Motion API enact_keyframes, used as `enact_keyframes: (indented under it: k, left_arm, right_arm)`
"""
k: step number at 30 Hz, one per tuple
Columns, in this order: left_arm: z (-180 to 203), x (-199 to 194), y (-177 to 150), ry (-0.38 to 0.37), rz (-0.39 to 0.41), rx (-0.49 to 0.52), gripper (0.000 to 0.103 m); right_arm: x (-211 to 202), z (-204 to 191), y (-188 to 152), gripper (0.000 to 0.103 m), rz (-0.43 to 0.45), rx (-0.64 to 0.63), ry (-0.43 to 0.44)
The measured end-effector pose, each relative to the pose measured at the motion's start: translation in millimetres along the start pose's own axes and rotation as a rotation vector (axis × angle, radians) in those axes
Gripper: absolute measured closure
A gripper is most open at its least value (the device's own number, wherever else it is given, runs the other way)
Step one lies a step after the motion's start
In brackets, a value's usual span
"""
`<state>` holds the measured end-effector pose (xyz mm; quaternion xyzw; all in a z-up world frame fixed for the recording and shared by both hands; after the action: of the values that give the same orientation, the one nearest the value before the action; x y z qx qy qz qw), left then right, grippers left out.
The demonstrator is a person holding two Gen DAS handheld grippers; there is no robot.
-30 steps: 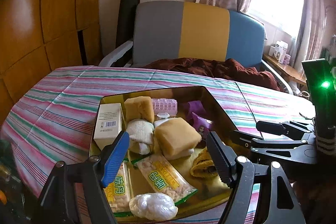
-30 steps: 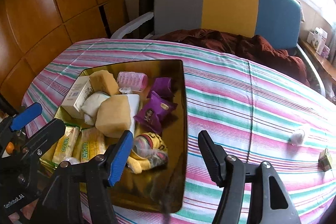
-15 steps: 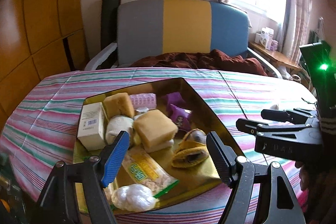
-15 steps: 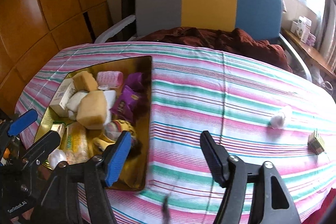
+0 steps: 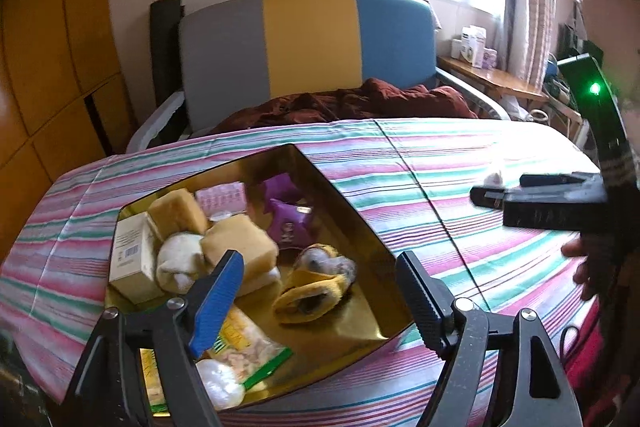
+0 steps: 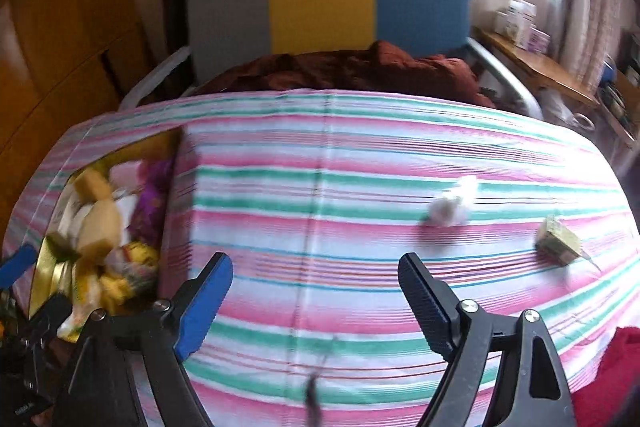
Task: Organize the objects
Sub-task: 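Move both tools back toward the wrapped ball and green box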
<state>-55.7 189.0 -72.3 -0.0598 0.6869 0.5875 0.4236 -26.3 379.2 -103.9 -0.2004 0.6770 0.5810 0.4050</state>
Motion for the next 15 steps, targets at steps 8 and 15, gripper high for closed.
enact_keyframes:
  k: [8, 15]
  left_arm:
    - [34.2, 10.6, 3.3, -0.05, -0.022, 0.06, 0.022]
    - [65.0, 24.9, 7.9, -0.087, -0.047, 0.112, 0.021]
  right_arm:
    - [-4.8, 85.3, 13.4, 0.009, 0.016, 0.115, -0.118]
    - [1.6, 180.4, 8.5, 0.009, 0.012, 0.257, -0.237]
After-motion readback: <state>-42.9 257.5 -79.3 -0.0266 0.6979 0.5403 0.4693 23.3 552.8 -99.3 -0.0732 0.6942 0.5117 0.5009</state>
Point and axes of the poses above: each gripper's, at about its wrist camera, not at the fingertips, and x roughly the way its jaws point, z to its right, y to its top, the point moved 9 cm from there along x, roughly the way its jaws point, and after that the axes turned 6 degrees about -x, right-handed, at the moved point
